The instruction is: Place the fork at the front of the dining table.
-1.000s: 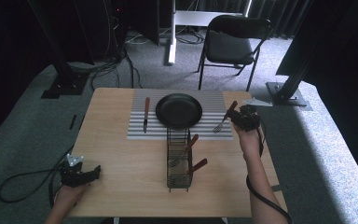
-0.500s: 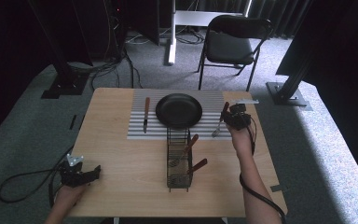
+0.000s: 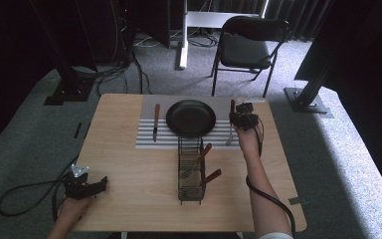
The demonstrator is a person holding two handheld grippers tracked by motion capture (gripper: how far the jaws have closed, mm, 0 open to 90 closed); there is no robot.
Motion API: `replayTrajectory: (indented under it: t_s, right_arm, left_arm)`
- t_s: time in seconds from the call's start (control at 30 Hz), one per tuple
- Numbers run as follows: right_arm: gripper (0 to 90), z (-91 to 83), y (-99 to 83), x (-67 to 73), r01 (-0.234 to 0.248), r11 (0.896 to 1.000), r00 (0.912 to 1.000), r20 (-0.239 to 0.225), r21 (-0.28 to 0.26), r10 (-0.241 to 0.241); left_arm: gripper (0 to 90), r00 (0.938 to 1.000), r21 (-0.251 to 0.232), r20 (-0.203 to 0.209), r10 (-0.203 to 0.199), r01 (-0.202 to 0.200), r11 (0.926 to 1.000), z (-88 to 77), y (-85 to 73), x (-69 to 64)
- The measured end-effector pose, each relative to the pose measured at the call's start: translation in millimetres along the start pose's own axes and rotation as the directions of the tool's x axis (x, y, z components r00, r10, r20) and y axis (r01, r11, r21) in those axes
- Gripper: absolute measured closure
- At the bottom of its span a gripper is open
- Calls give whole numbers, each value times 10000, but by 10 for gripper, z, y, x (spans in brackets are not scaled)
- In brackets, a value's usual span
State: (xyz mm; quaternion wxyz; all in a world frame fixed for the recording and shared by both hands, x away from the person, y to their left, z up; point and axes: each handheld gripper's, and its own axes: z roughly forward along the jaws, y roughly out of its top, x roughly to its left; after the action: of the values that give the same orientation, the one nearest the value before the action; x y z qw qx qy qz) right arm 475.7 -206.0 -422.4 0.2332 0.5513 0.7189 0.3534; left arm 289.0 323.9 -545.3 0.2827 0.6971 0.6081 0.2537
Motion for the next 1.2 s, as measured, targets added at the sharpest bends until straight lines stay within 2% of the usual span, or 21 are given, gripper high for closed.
replayTrajectory:
  t_s: [0.1,0.13,0.2,0.43,0.63,0.67,0.7,0.73,0.77,0.87,0.97,1.03,1.13,1.2]
  right_arm:
    - [789,105,-1,-7,-231,9995,9997,-123,233,233]
    - [794,141,-6,-13,-283,9993,9996,-85,248,285]
    - [808,195,28,-10,-117,9990,9993,363,432,102]
    - [809,487,224,-65,-604,9884,9973,494,1397,540]
    - [809,847,355,-61,-734,9684,9952,805,2384,556]
    - [809,847,355,-61,-734,9684,9952,805,2384,556]
    - [809,909,363,-60,-836,9635,9937,931,2543,617]
    - [809,1042,361,-60,-969,9543,9921,1041,2826,700]
    - [809,1099,355,-55,-1012,9474,9910,1145,3035,692]
    - [809,1236,327,-38,-1035,9404,9901,1239,3238,663]
    - [809,1357,276,-53,-1256,9254,9880,1297,3575,840]
    - [809,1421,243,-52,-1230,9175,9878,1357,3783,765]
    - [808,1486,205,-26,-983,9119,9892,1388,3984,459]
    - [806,1504,186,-30,-1057,9118,9881,1447,3968,516]
  left_arm:
    - [95,10000,0,0,1,-1,10000,0,0,0]
    - [96,10000,-1,0,1,-1,10000,0,0,0]
    - [95,10000,-1,1,1,-1,10000,0,0,0]
    - [96,10000,0,1,0,0,10000,0,0,0]
    - [95,10000,-11,3,-9,9,10000,1,-1,-1]
    - [96,10000,-11,3,-9,9,10000,1,-1,-1]
    - [96,10000,8,-2,-9,9,10000,-1,0,-1]
    - [95,10000,8,-1,-10,10,10000,-1,0,-1]
    - [95,10000,6,0,-9,9,10000,-1,0,-1]
    - [95,10000,17,2,-10,10,10000,-2,0,-1]
    - [96,10000,16,2,-10,10,10000,-2,0,-1]
    - [96,10000,16,2,-9,9,10000,-2,0,-1]
    - [96,10000,14,1,-10,10,10000,-1,0,-1]
    - [96,10000,16,1,-9,9,10000,-2,0,-1]
